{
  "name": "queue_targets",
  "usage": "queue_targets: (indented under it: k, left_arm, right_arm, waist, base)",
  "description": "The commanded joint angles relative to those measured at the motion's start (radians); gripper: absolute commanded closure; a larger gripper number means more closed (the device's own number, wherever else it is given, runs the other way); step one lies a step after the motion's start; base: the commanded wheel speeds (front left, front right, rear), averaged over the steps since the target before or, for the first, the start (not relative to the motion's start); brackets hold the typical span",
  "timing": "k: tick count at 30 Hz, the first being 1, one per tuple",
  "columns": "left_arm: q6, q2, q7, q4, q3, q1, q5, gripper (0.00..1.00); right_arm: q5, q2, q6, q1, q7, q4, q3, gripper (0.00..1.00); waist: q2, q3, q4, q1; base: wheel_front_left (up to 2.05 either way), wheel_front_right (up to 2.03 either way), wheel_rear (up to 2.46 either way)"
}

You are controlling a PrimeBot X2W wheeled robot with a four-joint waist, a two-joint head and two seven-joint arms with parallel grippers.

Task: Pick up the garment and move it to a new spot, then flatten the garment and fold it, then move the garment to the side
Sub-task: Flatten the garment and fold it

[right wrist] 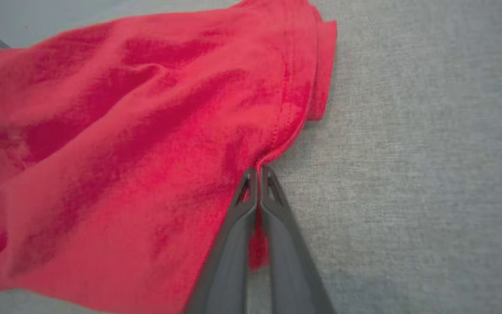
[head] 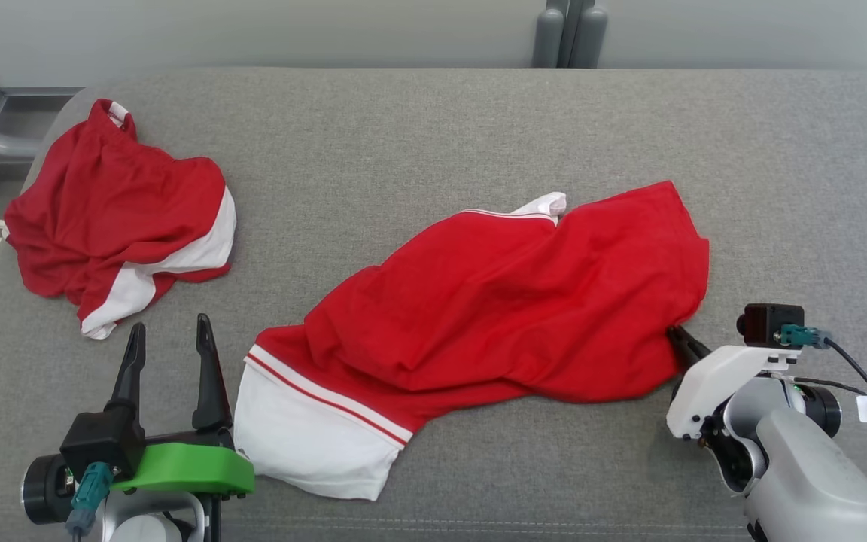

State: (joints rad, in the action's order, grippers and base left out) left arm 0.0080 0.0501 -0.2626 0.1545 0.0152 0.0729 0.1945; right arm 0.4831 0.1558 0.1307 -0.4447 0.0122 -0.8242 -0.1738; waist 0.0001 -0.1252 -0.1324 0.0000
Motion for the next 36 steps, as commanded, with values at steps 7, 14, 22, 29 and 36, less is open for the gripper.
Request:
queue_targets:
  k: [7, 14, 22, 29, 36]
  left_arm:
    - [0.004, 0.001, -0.002, 0.004, 0.005, 0.002, 0.007, 0.00]
    - [0.002, 0.001, -0.002, 0.001, 0.004, -0.014, 0.008, 0.00]
    - [0.003, 0.001, -0.002, 0.005, 0.021, 0.002, 0.016, 0.00]
    - [-0.001, 0.001, -0.002, 0.009, 0.035, 0.028, 0.019, 0.00]
    - [-0.004, 0.001, -0.002, 0.016, 0.058, 0.052, 0.027, 0.00]
  right_arm:
    - [0.034, 0.045, 0.000, 0.034, 0.056, 0.116, -0.034, 1.00]
    - [0.124, 0.096, 0.000, 0.099, -0.024, 0.501, -0.029, 1.00]
    - [0.039, 0.104, 0.000, 0.052, -0.099, 0.676, 0.016, 1.00]
    - [-0.044, 0.101, 0.000, -0.096, -0.085, 0.561, -0.002, 1.00]
    - [-0.073, 0.118, 0.000, -0.278, -0.046, 0.327, -0.065, 1.00]
  waist:
    - [-0.0001, 0.011, 0.022, 0.0000]
    - [-0.0001, 0.015, 0.032, 0.0000]
    - [-0.0001, 0.004, 0.016, 0.0000]
    - [-0.0001, -0.019, -0.016, 0.0000]
    - [-0.0001, -0.051, -0.061, 0.0000]
  base:
    - [0.00, 0.00, 0.00]
    - [0.00, 0.00, 0.00]
    - [0.00, 0.00, 0.00]
    - [0.00, 0.00, 0.00]
    - [0.00, 0.00, 0.00]
